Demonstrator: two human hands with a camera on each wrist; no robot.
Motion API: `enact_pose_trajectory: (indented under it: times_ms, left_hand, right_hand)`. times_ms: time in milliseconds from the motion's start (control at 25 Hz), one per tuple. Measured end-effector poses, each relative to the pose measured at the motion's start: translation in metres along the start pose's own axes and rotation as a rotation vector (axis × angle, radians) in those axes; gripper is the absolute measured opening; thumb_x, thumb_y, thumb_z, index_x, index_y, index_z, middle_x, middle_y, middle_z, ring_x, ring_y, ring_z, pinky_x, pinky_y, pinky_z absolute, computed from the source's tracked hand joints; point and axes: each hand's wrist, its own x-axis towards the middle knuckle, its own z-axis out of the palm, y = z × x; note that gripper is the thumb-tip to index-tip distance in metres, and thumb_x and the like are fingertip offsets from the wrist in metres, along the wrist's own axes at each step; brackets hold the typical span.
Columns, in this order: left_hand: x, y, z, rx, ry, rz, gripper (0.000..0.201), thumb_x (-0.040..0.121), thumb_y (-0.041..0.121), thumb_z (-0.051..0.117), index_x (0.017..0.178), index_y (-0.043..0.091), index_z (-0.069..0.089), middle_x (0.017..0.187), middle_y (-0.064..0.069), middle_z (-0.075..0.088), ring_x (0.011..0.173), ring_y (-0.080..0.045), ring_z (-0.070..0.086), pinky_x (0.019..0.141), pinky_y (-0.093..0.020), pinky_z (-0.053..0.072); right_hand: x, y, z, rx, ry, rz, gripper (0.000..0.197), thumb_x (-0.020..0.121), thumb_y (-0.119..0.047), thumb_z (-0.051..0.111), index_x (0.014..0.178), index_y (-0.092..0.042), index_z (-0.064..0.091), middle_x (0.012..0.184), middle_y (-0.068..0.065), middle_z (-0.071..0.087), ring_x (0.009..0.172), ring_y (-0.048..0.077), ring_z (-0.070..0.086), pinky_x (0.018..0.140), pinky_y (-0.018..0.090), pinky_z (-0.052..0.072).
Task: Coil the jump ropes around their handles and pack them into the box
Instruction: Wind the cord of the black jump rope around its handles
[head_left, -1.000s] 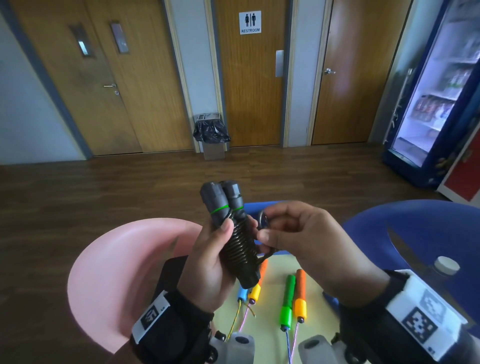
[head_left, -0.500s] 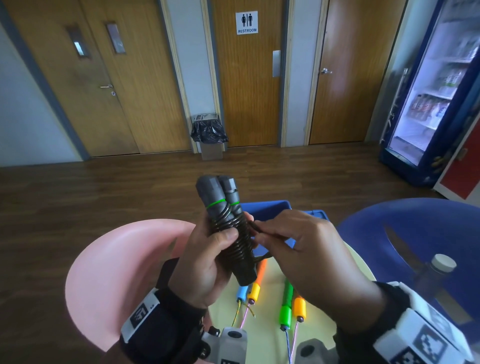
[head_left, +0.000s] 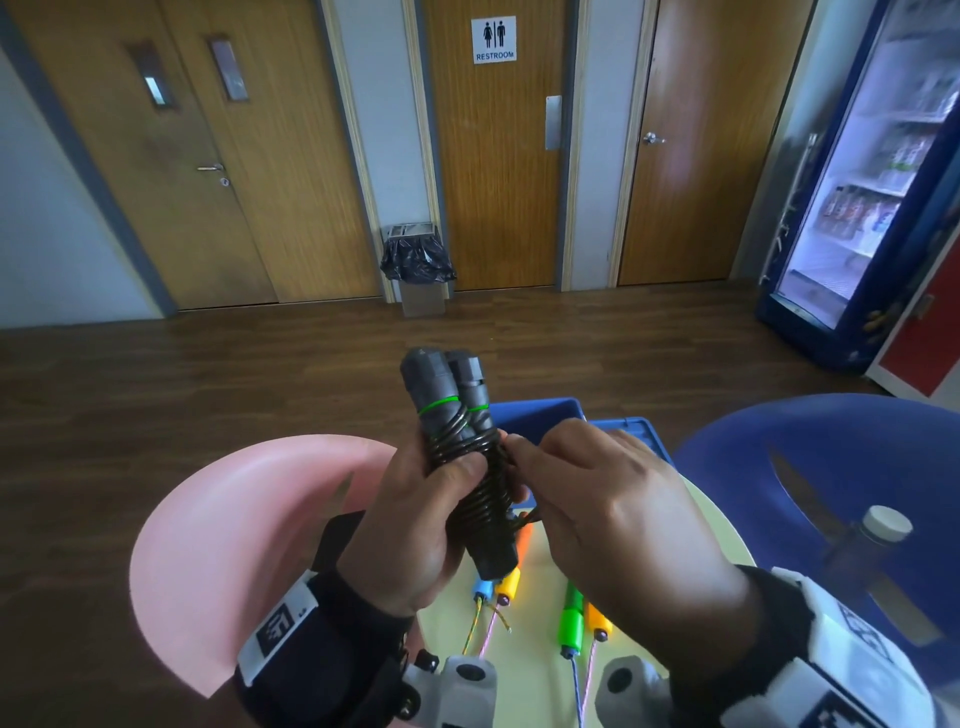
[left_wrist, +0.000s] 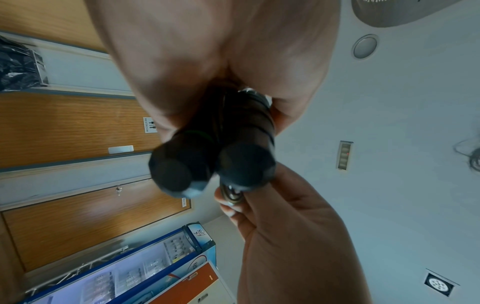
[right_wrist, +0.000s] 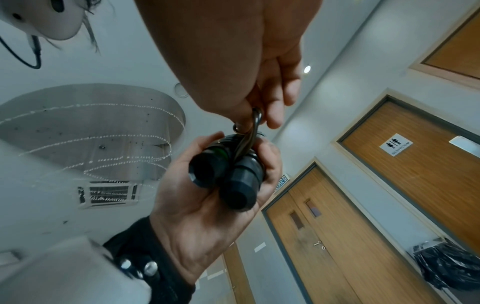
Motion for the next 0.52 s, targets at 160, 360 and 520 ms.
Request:
enact_pose_trajectory:
  times_ms: [160,360,520]
  left_hand:
    - [-0.003,0.001,0.001,-0.002,0.025,-0.041,0.028,0.077,0.004,0.052,0.103,0.006,0.063,0.082,-0.017,0.068,0.071,-0.025,0.067,0.064,-0.033,0.057]
    - [-0.005,0.001,0.004,-0.033,0.051,-0.071,0.031,0.076,0.004,0.051,0.105,0.006,0.064,0.086,-0.019,0.068,0.072,-0.026,0.068,0.064,-0.033,0.057]
    - [-0.007,0.001,0.004,-0.035,0.024,-0.078,0.037,0.073,0.004,0.061,0.110,0.002,0.061,0.089,-0.022,0.066,0.074,-0.028,0.066,0.066,-0.035,0.057]
  right_hand:
    - [0.003,-0.001,-0.006,-0.088,-0.081,-0.096,0.041,0.069,0.002,0.060,0.107,-0.007,0.071,0.073,0.004,0.052,0.056,0.027,0.046,0.058,0.034,0.046]
    - [0.003,0.005,-0.010,-0.090,-0.150,-0.152,0.042,0.069,0.002,0.060,0.109,-0.004,0.069,0.078,0.006,0.055,0.061,0.027,0.050,0.062,0.039,0.049]
    - [-0.002,0.004,-0.018,-0.085,-0.168,-0.174,0.044,0.069,0.002,0.060,0.112,-0.005,0.068,0.079,0.005,0.054,0.061,0.027,0.049,0.063,0.038,0.049]
